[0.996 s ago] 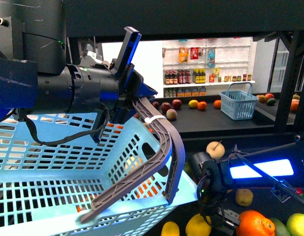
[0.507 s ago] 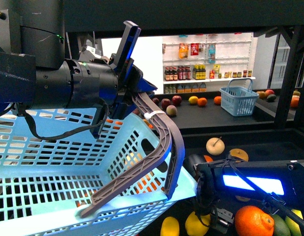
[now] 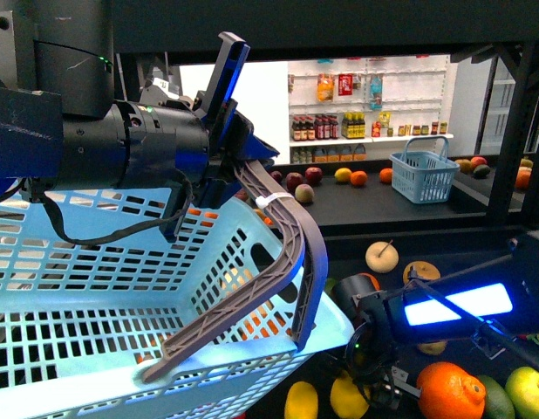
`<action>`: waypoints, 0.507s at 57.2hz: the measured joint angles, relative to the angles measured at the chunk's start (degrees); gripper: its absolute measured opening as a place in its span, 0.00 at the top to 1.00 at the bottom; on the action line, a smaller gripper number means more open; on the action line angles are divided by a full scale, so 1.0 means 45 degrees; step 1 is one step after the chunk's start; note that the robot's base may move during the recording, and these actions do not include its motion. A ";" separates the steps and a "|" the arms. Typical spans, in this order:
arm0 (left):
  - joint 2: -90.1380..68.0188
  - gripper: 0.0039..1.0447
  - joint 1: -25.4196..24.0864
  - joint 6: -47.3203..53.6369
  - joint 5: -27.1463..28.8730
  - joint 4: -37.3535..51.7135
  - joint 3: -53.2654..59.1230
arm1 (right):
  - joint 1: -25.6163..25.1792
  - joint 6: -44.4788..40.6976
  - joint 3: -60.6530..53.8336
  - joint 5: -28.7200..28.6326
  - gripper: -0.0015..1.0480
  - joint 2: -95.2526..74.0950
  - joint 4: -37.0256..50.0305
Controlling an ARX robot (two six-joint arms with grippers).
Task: Pick lemon from shelf
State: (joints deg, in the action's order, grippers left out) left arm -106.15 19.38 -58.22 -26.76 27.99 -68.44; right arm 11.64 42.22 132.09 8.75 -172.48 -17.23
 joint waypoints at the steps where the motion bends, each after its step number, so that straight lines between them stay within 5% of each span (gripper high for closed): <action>1: 0.0000 0.93 0.0000 0.0000 0.0005 0.0000 0.0000 | -0.0063 -0.0053 -0.0437 -0.0005 0.44 0.0253 0.0228; 29: 0.0000 0.93 0.0000 0.0000 0.0000 0.0000 0.0000 | -0.2676 -0.2225 -0.9874 -0.0753 0.44 0.8189 0.5178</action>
State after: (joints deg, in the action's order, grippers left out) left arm -106.15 19.38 -58.22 -26.76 27.99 -68.44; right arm -0.40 32.21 87.66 5.37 -135.63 6.07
